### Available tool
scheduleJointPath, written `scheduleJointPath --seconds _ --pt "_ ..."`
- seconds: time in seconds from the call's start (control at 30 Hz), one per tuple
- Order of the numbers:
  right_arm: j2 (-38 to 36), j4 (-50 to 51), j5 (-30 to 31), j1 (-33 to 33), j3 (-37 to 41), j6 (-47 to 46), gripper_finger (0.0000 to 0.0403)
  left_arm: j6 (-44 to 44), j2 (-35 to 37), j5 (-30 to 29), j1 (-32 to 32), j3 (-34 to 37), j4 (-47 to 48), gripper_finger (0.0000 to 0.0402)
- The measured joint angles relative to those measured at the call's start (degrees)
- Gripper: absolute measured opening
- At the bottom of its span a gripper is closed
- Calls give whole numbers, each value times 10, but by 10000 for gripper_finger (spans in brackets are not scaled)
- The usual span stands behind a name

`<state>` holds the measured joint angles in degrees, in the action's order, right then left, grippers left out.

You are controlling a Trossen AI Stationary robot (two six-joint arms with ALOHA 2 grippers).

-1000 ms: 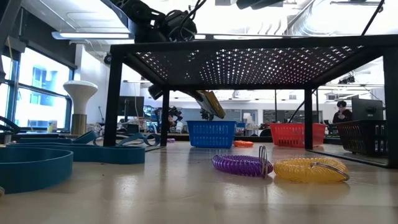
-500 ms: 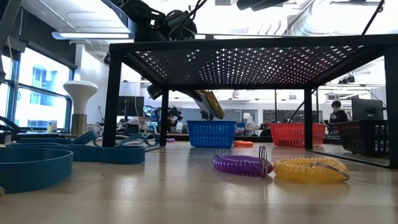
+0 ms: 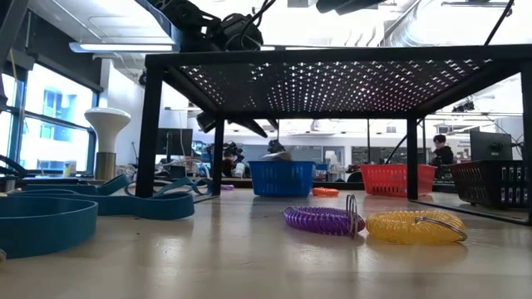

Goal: Pick & Place Office Desk Supplies
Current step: Put the yellow crayon box into the blue bin

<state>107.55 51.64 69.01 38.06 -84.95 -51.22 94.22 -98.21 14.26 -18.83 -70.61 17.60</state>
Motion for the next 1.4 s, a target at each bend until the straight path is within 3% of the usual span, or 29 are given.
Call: scheduleJointPath --seconds 0.37,0.63,0.8,1.03,1.2,1.27,1.4 --pt "0 0 -1 0 0 0 203 -16 -1 -4 0 1 -38 130" --pt "0 0 0 1 0 1 203 -94 25 -101 17 1 -43 130" --pt "0 -14 2 2 0 8 203 -164 51 -144 19 1 1 130" --pt "-13 -110 1 14 0 159 203 -256 117 -174 23 1 69 130" --pt "-35 -227 -7 39 0 301 203 -394 168 -189 23 1 147 130" --pt "-47 -285 -38 49 0 341 203 -467 184 -189 23 1 161 130" --pt "-81 -328 -176 78 0 346 203 -613 206 -185 26 1 166 130"
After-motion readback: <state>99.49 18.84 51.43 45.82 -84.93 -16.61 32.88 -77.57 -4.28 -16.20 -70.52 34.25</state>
